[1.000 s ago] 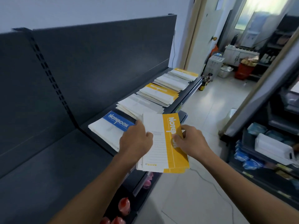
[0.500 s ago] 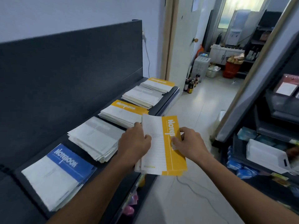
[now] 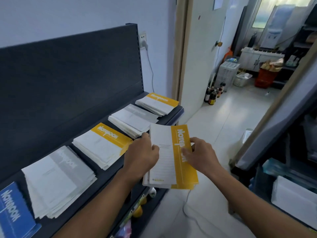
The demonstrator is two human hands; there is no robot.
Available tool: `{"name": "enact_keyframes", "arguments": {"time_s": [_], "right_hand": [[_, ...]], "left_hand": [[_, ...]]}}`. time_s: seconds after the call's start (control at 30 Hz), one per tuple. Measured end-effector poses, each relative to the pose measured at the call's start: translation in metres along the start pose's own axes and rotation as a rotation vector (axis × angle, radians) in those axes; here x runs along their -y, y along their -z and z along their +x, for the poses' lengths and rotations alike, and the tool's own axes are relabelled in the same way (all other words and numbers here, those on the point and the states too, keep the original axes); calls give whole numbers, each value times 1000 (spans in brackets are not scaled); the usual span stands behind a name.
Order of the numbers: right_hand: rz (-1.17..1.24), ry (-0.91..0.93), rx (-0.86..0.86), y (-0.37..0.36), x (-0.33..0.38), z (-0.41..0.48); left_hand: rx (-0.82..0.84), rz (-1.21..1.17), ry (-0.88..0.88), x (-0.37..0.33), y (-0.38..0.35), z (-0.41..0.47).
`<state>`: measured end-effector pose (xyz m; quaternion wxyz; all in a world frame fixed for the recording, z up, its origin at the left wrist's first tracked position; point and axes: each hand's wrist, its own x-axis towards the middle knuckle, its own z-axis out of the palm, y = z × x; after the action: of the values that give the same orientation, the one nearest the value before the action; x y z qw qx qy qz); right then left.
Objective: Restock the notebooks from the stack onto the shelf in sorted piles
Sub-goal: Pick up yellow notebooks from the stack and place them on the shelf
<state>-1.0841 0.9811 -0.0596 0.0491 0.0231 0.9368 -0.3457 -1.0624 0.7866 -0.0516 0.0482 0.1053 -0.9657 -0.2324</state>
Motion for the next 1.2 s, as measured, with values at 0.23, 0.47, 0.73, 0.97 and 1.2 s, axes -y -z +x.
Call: {"name": "enact_keyframes", "arguments": {"time_s": [0.23, 0.47, 0.73, 0.97, 1.2], "right_hand": [[5, 8, 32, 13, 0, 98], [-30, 41, 48, 20, 10, 194], [32, 124, 98, 9, 25, 272], [-17, 252, 216, -5, 27, 348], [-40, 396, 347, -13, 30, 430]], "left_hand": [[28, -44, 33, -28, -17, 87], [22, -60, 83, -48, -27, 168], [-11, -118, 206, -48, -36, 216], [-72, -144, 376, -54, -58, 254], [-186, -203, 561, -65, -85, 291]]}}
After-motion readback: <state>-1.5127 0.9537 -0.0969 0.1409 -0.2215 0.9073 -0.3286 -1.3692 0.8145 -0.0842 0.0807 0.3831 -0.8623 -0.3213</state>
